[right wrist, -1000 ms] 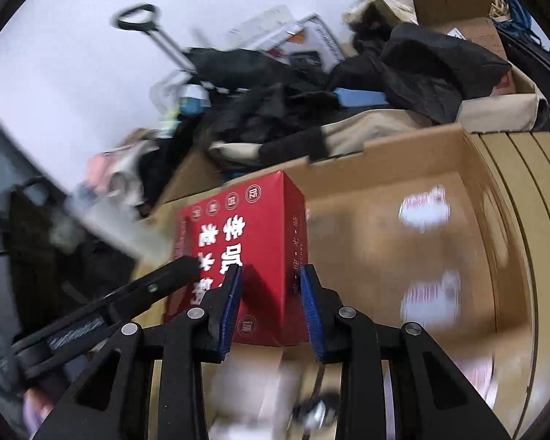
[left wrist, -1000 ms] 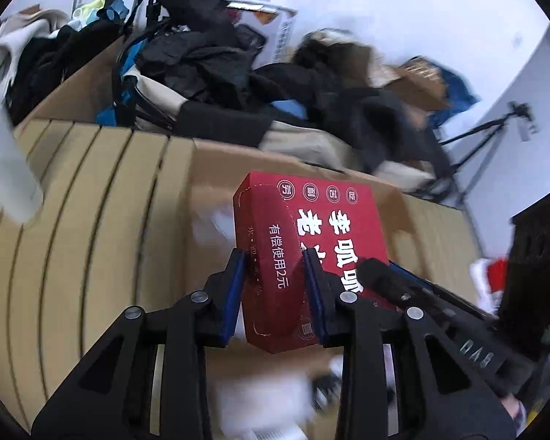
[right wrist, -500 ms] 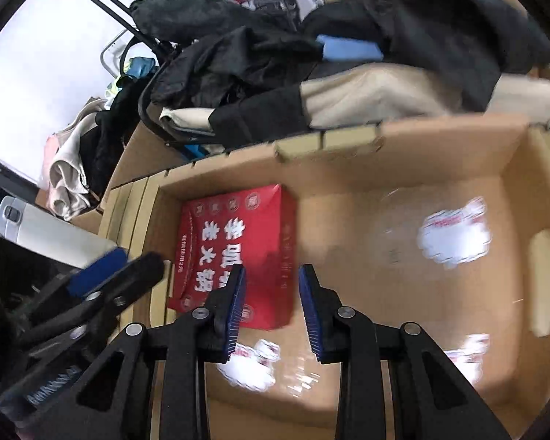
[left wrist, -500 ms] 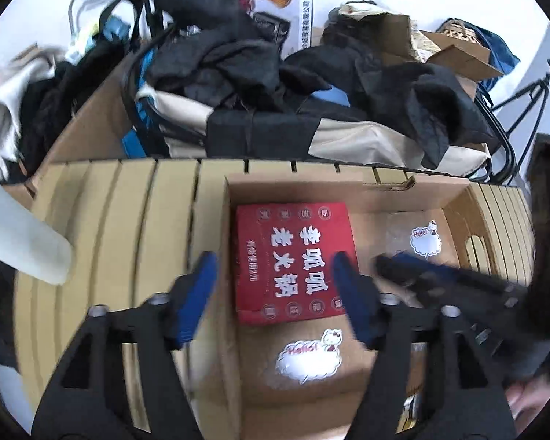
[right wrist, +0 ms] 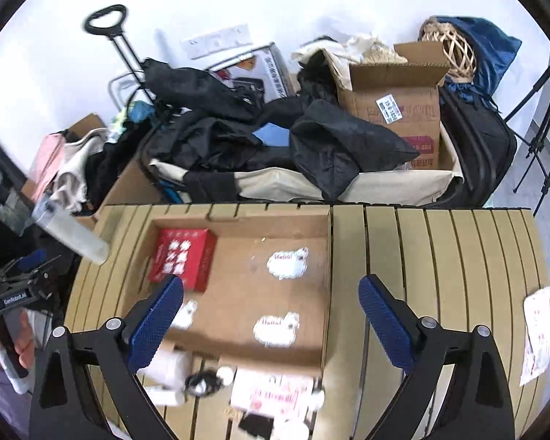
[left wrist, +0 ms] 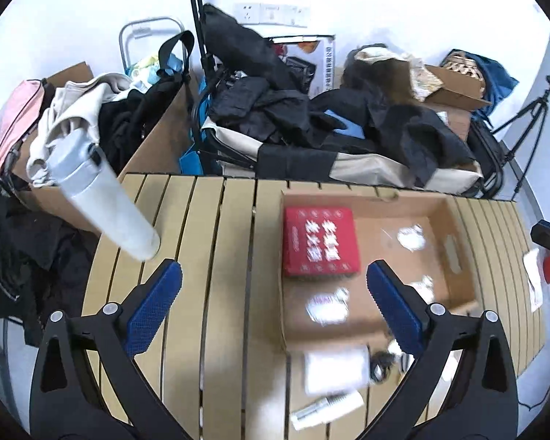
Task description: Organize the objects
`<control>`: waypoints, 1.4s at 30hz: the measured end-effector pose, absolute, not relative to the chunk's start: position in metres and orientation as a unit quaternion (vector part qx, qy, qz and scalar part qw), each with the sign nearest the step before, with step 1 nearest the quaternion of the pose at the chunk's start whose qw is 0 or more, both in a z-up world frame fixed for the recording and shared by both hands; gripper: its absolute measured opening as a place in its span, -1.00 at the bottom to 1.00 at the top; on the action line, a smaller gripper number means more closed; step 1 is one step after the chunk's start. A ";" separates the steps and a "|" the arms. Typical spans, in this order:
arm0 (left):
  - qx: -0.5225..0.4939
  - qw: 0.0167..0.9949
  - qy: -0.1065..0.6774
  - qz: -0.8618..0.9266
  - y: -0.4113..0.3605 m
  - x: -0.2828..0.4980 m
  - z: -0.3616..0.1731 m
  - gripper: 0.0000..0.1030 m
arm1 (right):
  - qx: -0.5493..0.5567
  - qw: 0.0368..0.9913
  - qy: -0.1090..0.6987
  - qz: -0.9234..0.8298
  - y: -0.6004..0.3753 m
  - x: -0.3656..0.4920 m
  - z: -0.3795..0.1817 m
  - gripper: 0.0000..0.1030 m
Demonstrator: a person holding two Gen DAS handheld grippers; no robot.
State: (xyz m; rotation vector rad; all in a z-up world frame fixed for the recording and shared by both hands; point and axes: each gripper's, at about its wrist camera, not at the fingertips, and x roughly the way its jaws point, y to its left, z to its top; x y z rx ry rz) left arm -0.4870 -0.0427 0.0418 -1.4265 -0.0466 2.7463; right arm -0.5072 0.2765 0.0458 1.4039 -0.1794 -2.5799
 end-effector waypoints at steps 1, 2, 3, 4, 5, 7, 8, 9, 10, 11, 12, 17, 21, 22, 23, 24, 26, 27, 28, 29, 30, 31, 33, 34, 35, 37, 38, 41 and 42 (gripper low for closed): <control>-0.459 0.022 -0.012 0.888 -0.041 -0.473 0.045 0.95 | 0.471 0.106 -0.057 -0.874 0.276 -0.494 0.049 0.90; -0.456 0.022 -0.007 0.890 -0.039 -0.457 0.047 0.95 | 0.468 0.115 -0.054 -0.875 0.276 -0.478 0.051 0.91; -0.449 0.023 -0.002 0.893 -0.037 -0.439 0.050 0.95 | 0.465 0.122 -0.051 -0.875 0.276 -0.463 0.051 0.91; -0.439 0.018 0.009 0.898 -0.035 -0.417 0.054 0.95 | 0.461 0.128 -0.046 -0.877 0.277 -0.443 0.052 0.91; -0.425 0.012 0.022 0.905 -0.033 -0.391 0.057 0.95 | 0.451 0.137 -0.042 -0.881 0.277 -0.420 0.052 0.91; -0.403 0.008 0.036 0.915 -0.032 -0.345 0.062 0.95 | 0.430 0.141 -0.020 -0.892 0.278 -0.367 0.051 0.91; -0.397 -0.003 0.038 0.917 -0.034 -0.318 0.063 0.95 | 0.421 0.141 -0.010 -0.896 0.278 -0.346 0.050 0.91; -0.394 -0.011 0.029 0.918 -0.034 -0.294 0.062 0.95 | 0.413 0.144 0.002 -0.899 0.278 -0.322 0.048 0.91; -0.390 -0.009 0.000 0.921 -0.036 -0.255 0.057 0.99 | 0.409 0.150 0.009 -0.900 0.278 -0.295 0.044 0.91; -0.384 0.003 -0.022 0.923 -0.036 -0.228 0.053 1.00 | 0.403 0.167 0.003 -0.900 0.281 -0.264 0.038 0.91; -0.378 0.013 -0.041 0.925 -0.036 -0.200 0.046 1.00 | 0.394 0.188 -0.014 -0.899 0.285 -0.236 0.032 0.91; -0.379 0.022 0.009 0.925 -0.004 -0.089 0.000 1.00 | 0.379 0.195 -0.109 -0.898 0.300 -0.113 -0.009 0.91; -0.395 0.073 0.081 0.912 0.029 -0.081 -0.010 1.00 | 0.399 0.195 -0.104 -0.890 0.292 -0.088 -0.028 0.90; -0.388 0.072 0.075 0.916 0.030 -0.081 -0.008 1.00 | 0.404 0.188 -0.095 -0.890 0.289 -0.087 -0.030 0.90; -0.386 0.081 0.066 0.917 0.031 -0.081 -0.007 1.00 | 0.406 0.177 -0.089 -0.892 0.288 -0.086 -0.032 0.90; -0.390 0.090 0.061 0.914 0.032 -0.083 -0.007 1.00 | 0.407 0.175 -0.088 -0.892 0.286 -0.087 -0.033 0.90; -0.393 0.086 0.067 0.913 0.033 -0.085 -0.010 1.00 | 0.413 0.180 -0.087 -0.889 0.283 -0.089 -0.036 0.90; -0.395 0.079 0.070 0.913 0.032 -0.088 -0.012 1.00 | 0.413 0.180 -0.084 -0.889 0.282 -0.089 -0.038 0.90; -0.398 0.077 0.069 0.912 0.032 -0.088 -0.015 1.00 | 0.413 0.177 -0.081 -0.890 0.281 -0.089 -0.039 0.90; -0.400 0.078 0.066 0.911 0.032 -0.090 -0.019 1.00 | 0.414 0.174 -0.079 -0.890 0.281 -0.092 -0.043 0.90; -0.404 0.076 0.064 0.909 0.031 -0.089 -0.022 1.00 | 0.419 0.174 -0.077 -0.888 0.279 -0.095 -0.047 0.90; -0.410 0.073 0.062 0.907 0.030 -0.093 -0.028 1.00 | 0.424 0.174 -0.075 -0.885 0.277 -0.097 -0.052 0.90; -0.414 0.068 0.064 0.905 0.031 -0.099 -0.035 1.00 | 0.438 0.166 -0.061 -0.881 0.272 -0.100 -0.064 0.90; -0.416 0.061 0.067 0.905 0.031 -0.106 -0.039 1.00 | 0.443 0.157 -0.049 -0.882 0.269 -0.103 -0.071 0.90; -0.416 0.056 0.071 0.905 0.032 -0.112 -0.042 1.00 | 0.443 0.152 -0.040 -0.883 0.266 -0.106 -0.075 0.90; -0.413 0.052 0.075 0.906 0.032 -0.128 -0.049 1.00 | 0.438 0.155 -0.030 -0.885 0.262 -0.112 -0.082 0.90; -0.410 0.053 0.074 0.907 0.032 -0.136 -0.051 1.00 | 0.434 0.158 -0.029 -0.887 0.261 -0.117 -0.085 0.90; -0.396 0.073 0.083 0.912 0.033 -0.174 -0.064 1.00 | 0.423 0.155 -0.027 -0.892 0.258 -0.136 -0.089 0.90; -0.395 0.085 0.095 0.910 0.034 -0.187 -0.068 1.00 | 0.430 0.158 -0.026 -0.889 0.257 -0.146 -0.092 0.90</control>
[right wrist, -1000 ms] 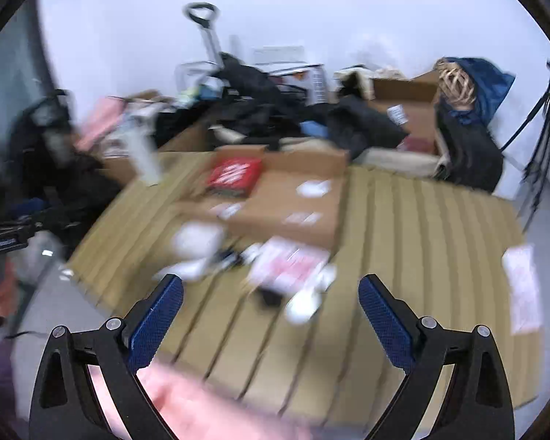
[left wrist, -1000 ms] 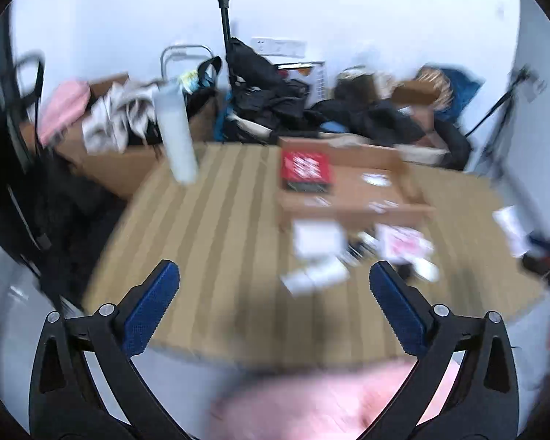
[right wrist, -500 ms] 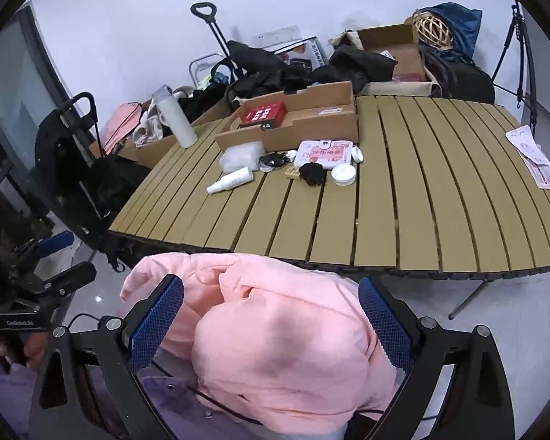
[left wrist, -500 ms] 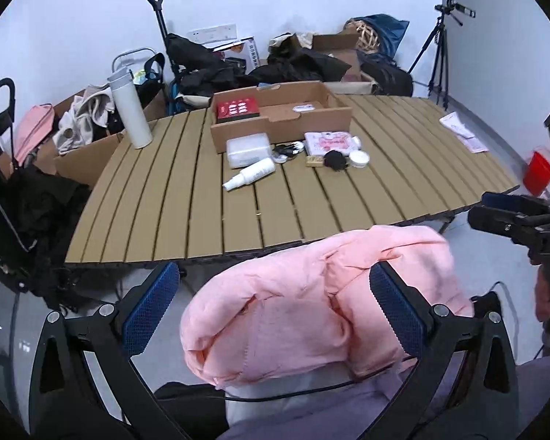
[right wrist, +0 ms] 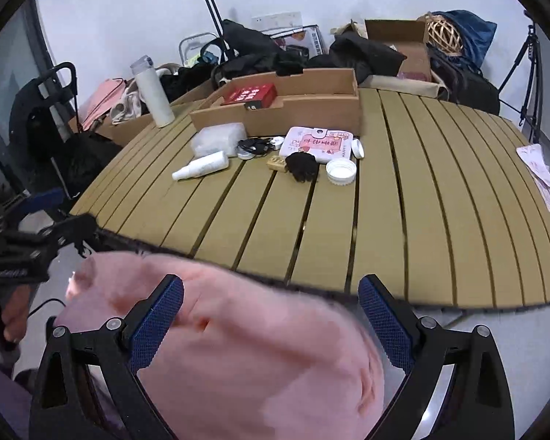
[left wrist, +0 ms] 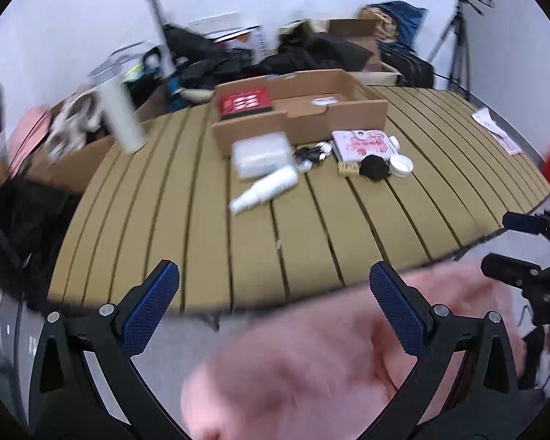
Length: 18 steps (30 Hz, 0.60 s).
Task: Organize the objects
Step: 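Grasp the black fuzzy cloth with the right gripper while the left grasps the white spray bottle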
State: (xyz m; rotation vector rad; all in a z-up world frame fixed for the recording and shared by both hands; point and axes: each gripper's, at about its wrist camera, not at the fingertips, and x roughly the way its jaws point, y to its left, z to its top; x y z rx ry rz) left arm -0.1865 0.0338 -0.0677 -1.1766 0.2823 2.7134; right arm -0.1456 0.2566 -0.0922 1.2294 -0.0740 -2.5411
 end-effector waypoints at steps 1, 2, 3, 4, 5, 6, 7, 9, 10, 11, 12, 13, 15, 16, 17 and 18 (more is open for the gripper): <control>-0.392 0.101 0.115 0.907 0.036 -0.206 -0.076 1.00 | 0.438 0.162 -0.023 -0.884 0.255 -0.158 -0.096 0.90; -0.391 0.109 0.129 0.905 0.038 -0.221 -0.081 1.00 | 0.441 0.161 -0.017 -0.883 0.253 -0.170 -0.099 0.90; -0.392 0.115 0.144 0.901 0.041 -0.241 -0.088 0.98 | 0.442 0.159 -0.009 -0.883 0.250 -0.181 -0.101 0.90; -0.394 0.127 0.152 0.897 0.043 -0.257 -0.094 0.94 | 0.439 0.158 0.000 -0.885 0.248 -0.194 -0.102 0.90; -0.396 0.136 0.156 0.895 0.046 -0.270 -0.098 0.93 | 0.432 0.159 0.004 -0.888 0.245 -0.206 -0.103 0.90; -0.395 0.147 0.157 0.893 0.047 -0.283 -0.102 0.92 | 0.424 0.166 0.004 -0.890 0.242 -0.220 -0.105 0.90; -0.396 0.159 0.159 0.890 0.050 -0.296 -0.108 0.92 | 0.422 0.170 0.003 -0.891 0.241 -0.232 -0.107 0.90; -0.410 0.157 0.178 0.881 0.056 -0.322 -0.121 0.91 | 0.428 0.177 0.000 -0.886 0.235 -0.260 -0.114 0.67; -0.417 0.164 0.185 0.875 0.058 -0.332 -0.127 0.84 | 0.431 0.179 0.002 -0.884 0.232 -0.273 -0.118 0.61; -0.423 0.171 0.185 0.870 0.058 -0.338 -0.132 0.76 | 0.434 0.178 0.008 -0.883 0.229 -0.286 -0.122 0.48; -0.430 0.177 0.181 0.866 0.057 -0.345 -0.138 0.58 | 0.437 0.176 0.017 -0.882 0.226 -0.297 -0.126 0.45; -0.440 0.180 0.174 0.862 0.056 -0.351 -0.143 0.33 | 0.440 0.167 0.032 -0.882 0.222 -0.308 -0.132 0.42; -0.471 0.179 0.152 0.850 0.050 -0.362 -0.154 -0.11 | 0.449 0.150 0.068 -0.878 0.214 -0.324 -0.143 0.10; -0.478 0.176 0.142 0.849 0.048 -0.365 -0.156 -0.22 | 0.459 0.149 0.078 -0.873 0.210 -0.331 -0.149 0.01; -0.479 0.182 0.118 0.851 0.043 -0.366 -0.155 -0.33 | 0.464 0.148 0.080 -0.870 0.209 -0.336 -0.153 -0.17; -0.481 0.184 0.107 0.850 0.039 -0.365 -0.156 -0.48 | 0.469 0.149 0.082 -0.867 0.208 -0.338 -0.156 -0.22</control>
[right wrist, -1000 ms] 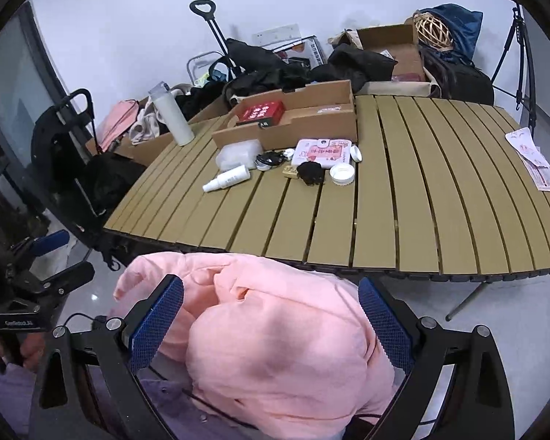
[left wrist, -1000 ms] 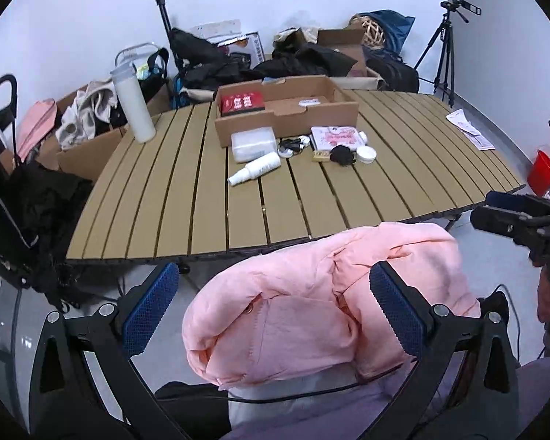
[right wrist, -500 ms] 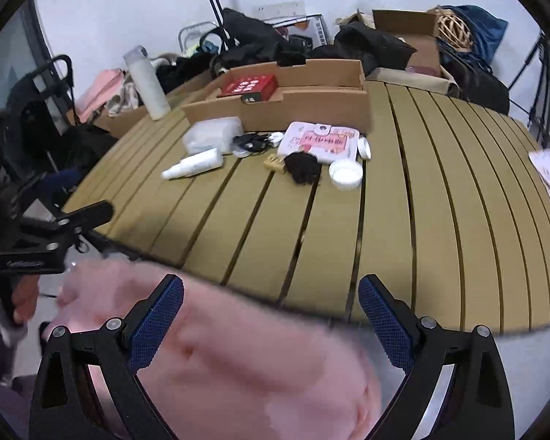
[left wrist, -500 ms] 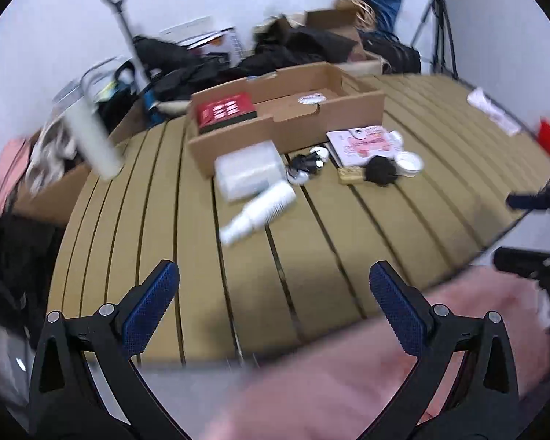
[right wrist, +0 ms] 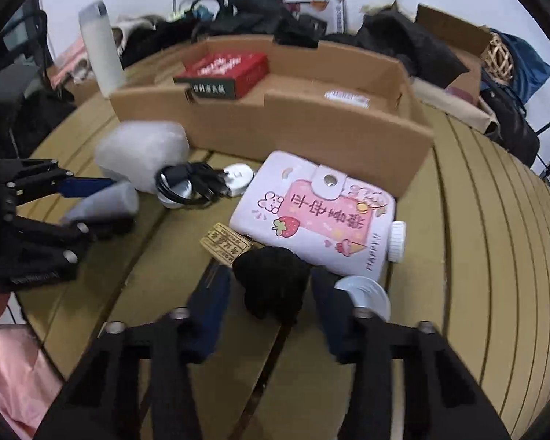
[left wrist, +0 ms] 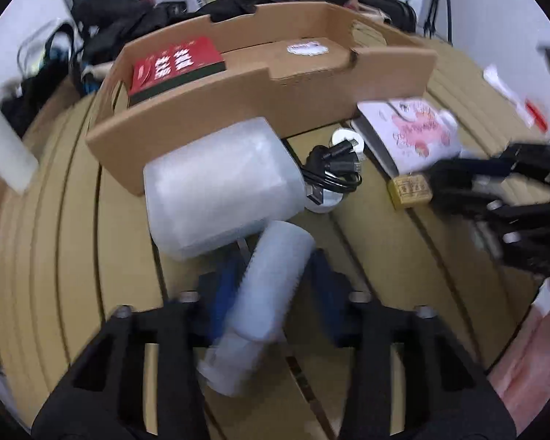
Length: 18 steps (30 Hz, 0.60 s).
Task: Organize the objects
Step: 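Grasp the black fuzzy cloth with the right gripper while the left grasps the white spray bottle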
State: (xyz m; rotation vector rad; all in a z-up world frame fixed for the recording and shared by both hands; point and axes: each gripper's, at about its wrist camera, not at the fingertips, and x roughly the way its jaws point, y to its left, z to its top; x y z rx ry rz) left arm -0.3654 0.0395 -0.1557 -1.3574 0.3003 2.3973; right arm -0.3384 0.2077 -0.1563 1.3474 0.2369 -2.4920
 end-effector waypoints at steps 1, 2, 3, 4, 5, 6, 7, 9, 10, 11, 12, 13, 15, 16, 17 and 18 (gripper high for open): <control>-0.481 0.187 0.101 0.851 0.037 -0.363 -0.156 -0.52 | 0.468 0.146 0.083 -0.868 0.207 -0.339 -0.158 -0.22; -0.478 0.189 0.101 0.852 0.037 -0.360 -0.156 -0.52 | 0.466 0.148 0.079 -0.868 0.208 -0.339 -0.157 -0.23; -0.477 0.192 0.102 0.852 0.037 -0.357 -0.156 -0.53 | 0.467 0.151 0.075 -0.868 0.209 -0.339 -0.157 -0.24; -0.475 0.194 0.103 0.852 0.037 -0.354 -0.157 -0.53 | 0.467 0.152 0.072 -0.868 0.210 -0.339 -0.157 -0.25; -0.475 0.196 0.103 0.852 0.037 -0.351 -0.156 -0.53 | 0.468 0.152 0.069 -0.868 0.210 -0.339 -0.157 -0.25; -0.475 0.196 0.101 0.852 0.036 -0.350 -0.156 -0.53 | 0.469 0.152 0.066 -0.868 0.211 -0.338 -0.156 -0.26; -0.478 0.193 0.096 0.851 0.034 -0.348 -0.156 -0.53 | 0.469 0.151 0.065 -0.868 0.211 -0.337 -0.155 -0.26; -0.485 0.184 0.081 0.851 0.031 -0.347 -0.156 -0.53 | 0.465 0.148 0.057 -0.871 0.213 -0.332 -0.148 -0.26; -0.487 0.176 0.070 0.853 0.027 -0.345 -0.152 -0.53 | 0.464 0.146 0.053 -0.872 0.214 -0.330 -0.143 -0.26; -0.486 0.171 0.055 0.855 0.022 -0.340 -0.147 -0.53 | 0.460 0.144 0.051 -0.874 0.215 -0.324 -0.137 -0.26; -0.482 0.170 0.039 0.859 0.017 -0.333 -0.140 -0.53 | 0.455 0.144 0.052 -0.877 0.217 -0.318 -0.130 -0.26; -0.477 0.167 0.021 0.863 0.011 -0.324 -0.130 -0.53 | 0.448 0.142 0.053 -0.881 0.220 -0.308 -0.122 -0.26; -0.463 0.150 -0.012 0.873 -0.001 -0.299 -0.110 -0.53 | 0.441 0.134 0.056 -0.886 0.227 -0.286 -0.107 -0.26; -0.455 0.134 -0.026 0.880 -0.008 -0.278 -0.099 -0.53 | 0.442 0.127 0.051 -0.886 0.232 -0.268 -0.099 -0.26; -0.450 0.125 -0.029 0.884 -0.011 -0.264 -0.093 -0.53 | 0.445 0.124 0.045 -0.886 0.236 -0.256 -0.094 -0.26; -0.445 0.112 -0.031 0.888 -0.014 -0.246 -0.088 -0.53 | 0.448 0.124 0.037 -0.885 0.240 -0.241 -0.090 -0.26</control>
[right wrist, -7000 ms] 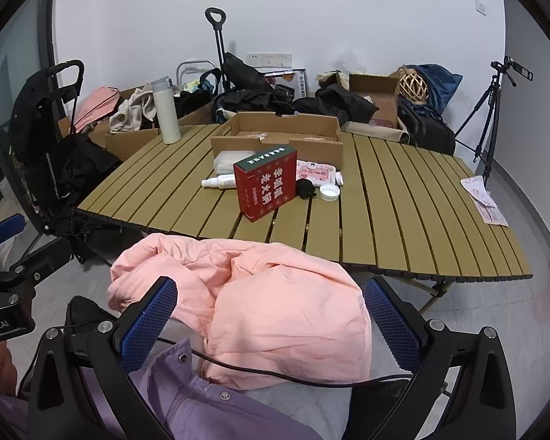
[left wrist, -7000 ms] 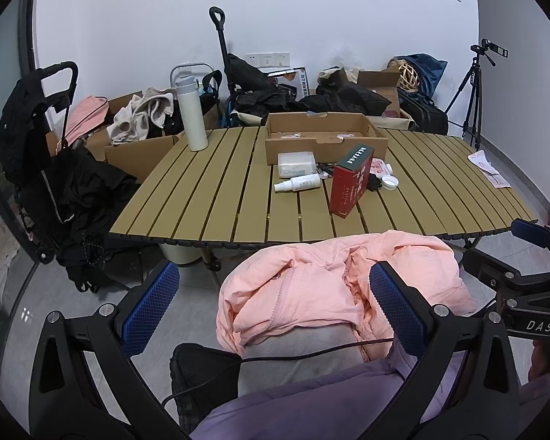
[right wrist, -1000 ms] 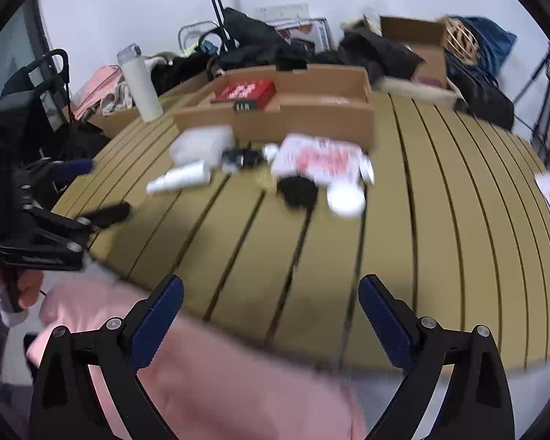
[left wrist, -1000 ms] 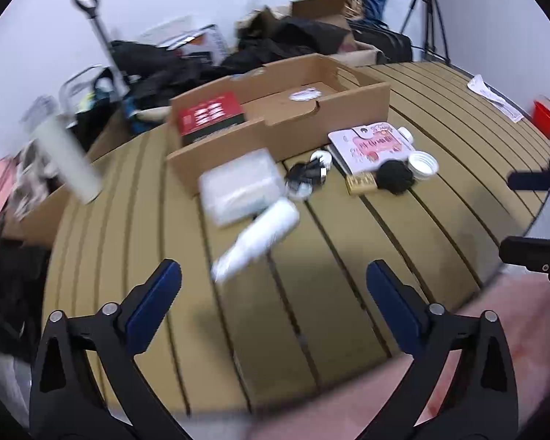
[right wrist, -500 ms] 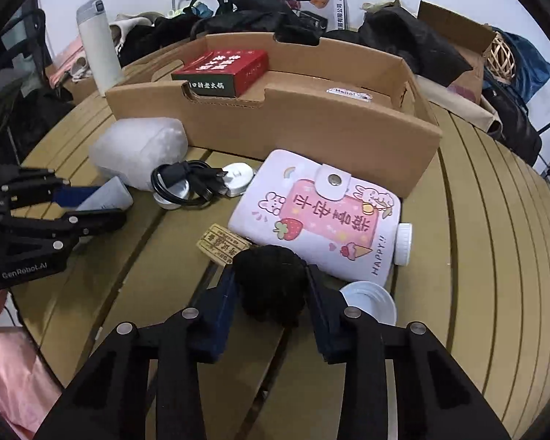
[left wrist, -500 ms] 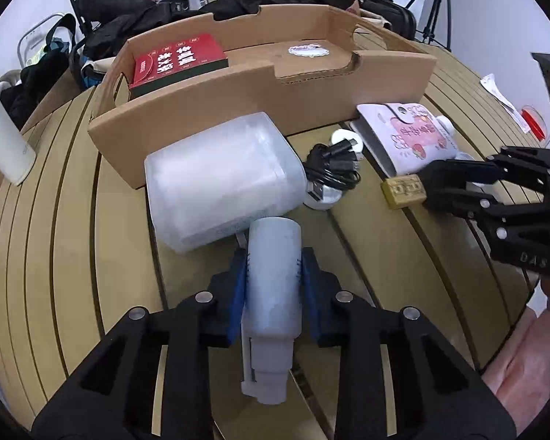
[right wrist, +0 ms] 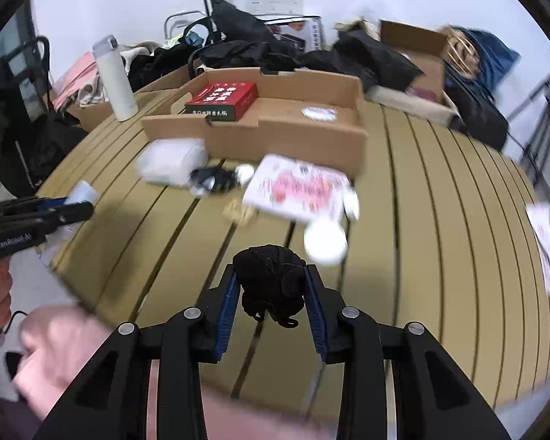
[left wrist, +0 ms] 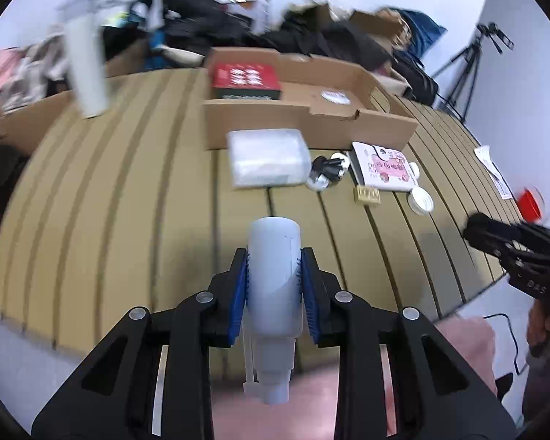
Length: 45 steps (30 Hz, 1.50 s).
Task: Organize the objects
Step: 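Grasp the black fuzzy cloth with the right gripper while the left grasps the white spray bottle, then carry the cloth and bottle into the cardboard tray and open both grippers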
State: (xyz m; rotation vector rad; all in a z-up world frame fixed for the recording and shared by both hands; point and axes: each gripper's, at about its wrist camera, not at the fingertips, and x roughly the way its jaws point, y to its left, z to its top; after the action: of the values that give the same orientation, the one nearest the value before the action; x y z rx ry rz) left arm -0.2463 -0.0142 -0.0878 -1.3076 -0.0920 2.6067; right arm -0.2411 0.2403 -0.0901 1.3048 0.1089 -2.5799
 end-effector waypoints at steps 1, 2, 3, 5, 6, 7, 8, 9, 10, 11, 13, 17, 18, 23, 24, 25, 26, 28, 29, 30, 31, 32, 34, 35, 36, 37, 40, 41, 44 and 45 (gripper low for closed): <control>-0.444 0.096 -0.042 0.890 -0.020 -0.226 -0.081 -0.53 | 0.449 0.125 0.033 -0.884 0.244 -0.225 -0.086 -0.26; -0.445 0.094 -0.057 0.889 -0.025 -0.212 -0.077 -0.53 | 0.450 0.124 0.029 -0.884 0.248 -0.209 -0.083 -0.26; -0.445 0.093 -0.075 0.887 -0.029 -0.203 -0.073 -0.53 | 0.452 0.121 0.024 -0.884 0.252 -0.196 -0.080 -0.26; -0.447 0.099 -0.104 0.883 -0.036 -0.186 -0.068 -0.53 | 0.456 0.117 0.006 -0.882 0.261 -0.178 -0.078 -0.26; -0.447 0.098 -0.102 0.883 -0.035 -0.180 -0.065 -0.53 | 0.459 0.115 0.000 -0.881 0.265 -0.172 -0.078 -0.26; -0.444 0.096 -0.094 0.886 -0.034 -0.183 -0.063 -0.53 | 0.460 0.113 -0.003 -0.881 0.266 -0.169 -0.078 -0.26; -0.442 0.097 -0.090 0.887 -0.033 -0.184 -0.061 -0.53 | 0.460 0.111 -0.002 -0.881 0.267 -0.168 -0.079 -0.26; -0.440 0.097 -0.088 0.888 -0.032 -0.186 -0.059 -0.53 | 0.460 0.108 -0.002 -0.881 0.268 -0.169 -0.079 -0.26; -0.439 0.098 -0.089 0.888 -0.031 -0.189 -0.057 -0.53 | 0.459 0.108 -0.003 -0.882 0.267 -0.171 -0.078 -0.26; -0.439 0.099 -0.092 0.888 -0.030 -0.192 -0.055 -0.53 | 0.454 0.111 -0.005 -0.884 0.266 -0.172 -0.075 -0.26; -0.434 0.108 -0.095 0.889 -0.030 -0.200 -0.047 -0.53 | 0.442 0.119 -0.006 -0.889 0.263 -0.176 -0.066 -0.26; -0.426 0.135 -0.112 0.888 -0.027 -0.242 -0.023 -0.53 | 0.420 0.138 -0.004 -0.897 0.262 -0.202 -0.047 -0.26; -0.425 0.145 -0.119 0.886 -0.024 -0.260 -0.017 -0.53 | 0.414 0.143 -0.006 -0.899 0.263 -0.212 -0.042 -0.26; -0.438 0.156 -0.109 0.879 0.010 -0.374 -0.001 -0.53 | 0.404 0.184 -0.054 -0.895 0.261 -0.317 -0.028 -0.26; -0.447 0.157 -0.104 0.875 0.019 -0.402 -0.004 -0.53 | 0.420 0.184 -0.068 -0.886 0.259 -0.344 -0.033 -0.26; -0.453 0.155 -0.102 0.872 0.026 -0.418 -0.007 -0.53 | 0.437 0.178 -0.073 -0.878 0.257 -0.367 -0.038 -0.26; -0.466 0.151 -0.107 0.865 0.032 -0.442 -0.012 -0.53 | 0.449 0.174 -0.075 -0.874 0.252 -0.393 -0.043 -0.26; -0.491 0.149 -0.117 0.850 0.044 -0.486 -0.025 -0.53 | 0.457 0.177 -0.079 -0.868 0.245 -0.434 -0.050 -0.26; -0.501 0.137 -0.123 0.846 0.048 -0.501 -0.033 -0.53 | 0.468 0.168 -0.080 -0.864 0.241 -0.457 -0.055 -0.26; -0.512 0.129 -0.122 0.841 0.054 -0.516 -0.041 -0.53 | 0.475 0.158 -0.081 -0.862 0.238 -0.474 -0.059 -0.26; -0.532 0.113 -0.127 0.830 0.060 -0.536 -0.054 -0.53 | 0.478 0.150 -0.083 -0.861 0.234 -0.494 -0.064 -0.26; -0.541 0.106 -0.131 0.824 0.064 -0.546 -0.062 -0.53 | 0.483 0.141 -0.092 -0.859 0.233 -0.510 -0.069 -0.26; -0.553 0.091 -0.129 0.818 0.070 -0.567 -0.077 -0.53 | 0.500 0.116 -0.088 -0.854 0.227 -0.541 -0.081 -0.25; -0.557 0.088 -0.127 0.816 0.073 -0.578 -0.085 -0.53 | 0.504 0.109 -0.085 -0.853 0.225 -0.550 -0.083 -0.25; -0.561 0.088 -0.127 0.813 0.075 -0.585 -0.090 -0.52 | 0.505 0.106 -0.086 -0.852 0.224 -0.558 -0.086 -0.25; -0.567 0.081 -0.128 0.810 0.077 -0.594 -0.097 -0.50 | 0.507 0.114 -0.098 -0.849 0.223 -0.570 -0.090 -0.25; -0.562 0.029 -0.147 0.813 0.065 -0.607 -0.100 -0.16 | 0.515 0.145 -0.143 -0.833 0.230 -0.598 -0.102 -0.19; -0.552 0.030 -0.160 0.818 0.060 -0.607 -0.096 -0.15 | 0.518 0.151 -0.158 -0.827 0.233 -0.603 -0.106 0.03; -0.518 0.050 -0.170 0.837 0.048 -0.603 -0.076 0.27 | 0.500 0.144 -0.181 -0.834 0.243 -0.607 -0.109 0.77; -0.507 0.053 -0.164 0.845 0.045 -0.600 -0.070 0.39 | 0.489 0.143 -0.181 -0.841 0.246 -0.606 -0.106 0.77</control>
State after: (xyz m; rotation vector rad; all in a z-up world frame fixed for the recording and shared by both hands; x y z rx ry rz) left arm -0.6004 0.0448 -0.0698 -1.5399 -0.4997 2.5673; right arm -0.6065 0.2463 -0.1057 1.4101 -0.5235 -2.4263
